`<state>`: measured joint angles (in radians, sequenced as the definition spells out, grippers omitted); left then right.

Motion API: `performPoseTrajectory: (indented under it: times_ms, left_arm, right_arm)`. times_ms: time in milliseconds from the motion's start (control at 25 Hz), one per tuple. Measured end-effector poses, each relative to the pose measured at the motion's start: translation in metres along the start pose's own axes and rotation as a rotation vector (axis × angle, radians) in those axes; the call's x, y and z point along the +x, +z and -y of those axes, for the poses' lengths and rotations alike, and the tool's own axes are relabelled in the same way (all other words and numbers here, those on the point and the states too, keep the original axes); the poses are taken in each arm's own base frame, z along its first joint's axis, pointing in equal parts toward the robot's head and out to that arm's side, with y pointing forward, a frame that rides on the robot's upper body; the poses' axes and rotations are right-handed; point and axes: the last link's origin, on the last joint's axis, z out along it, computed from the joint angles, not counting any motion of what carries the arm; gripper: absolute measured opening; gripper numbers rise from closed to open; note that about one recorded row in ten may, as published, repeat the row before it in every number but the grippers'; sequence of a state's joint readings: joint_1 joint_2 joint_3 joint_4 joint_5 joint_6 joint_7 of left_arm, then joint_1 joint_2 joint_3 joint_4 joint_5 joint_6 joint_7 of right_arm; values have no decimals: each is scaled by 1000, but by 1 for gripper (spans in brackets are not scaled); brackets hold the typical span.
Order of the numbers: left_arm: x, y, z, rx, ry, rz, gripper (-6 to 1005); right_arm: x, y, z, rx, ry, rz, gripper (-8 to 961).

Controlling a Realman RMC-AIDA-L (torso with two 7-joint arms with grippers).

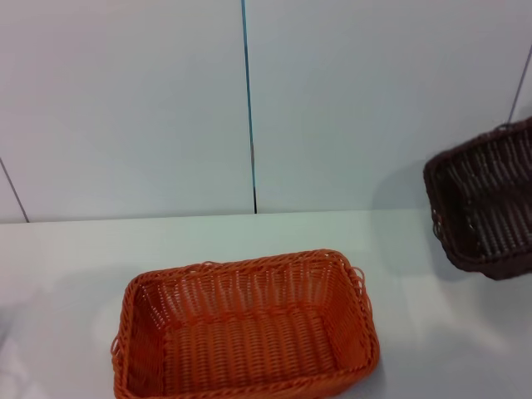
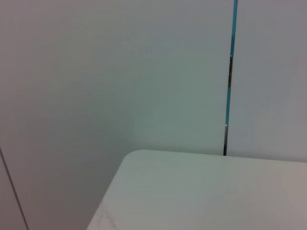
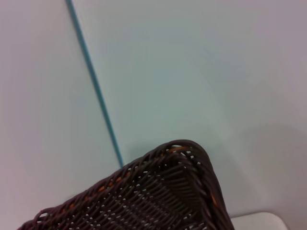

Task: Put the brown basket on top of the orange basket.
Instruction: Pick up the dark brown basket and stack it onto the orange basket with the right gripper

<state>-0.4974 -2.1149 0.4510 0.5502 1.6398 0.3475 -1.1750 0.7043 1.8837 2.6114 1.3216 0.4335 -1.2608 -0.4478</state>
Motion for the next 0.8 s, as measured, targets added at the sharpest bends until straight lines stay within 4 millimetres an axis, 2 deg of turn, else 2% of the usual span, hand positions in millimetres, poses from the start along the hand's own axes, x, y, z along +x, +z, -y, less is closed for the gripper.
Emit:
performPoseTrajectory:
  times_ms: [440, 800]
  left_arm:
    - [-1, 0, -1, -8, -3, 3, 889]
    - [2, 1, 3, -3, 3, -2, 889]
  right_arm:
    - [7, -9, 24, 138, 36, 13, 192]
    - [-1, -14, 44, 326, 88, 36, 195]
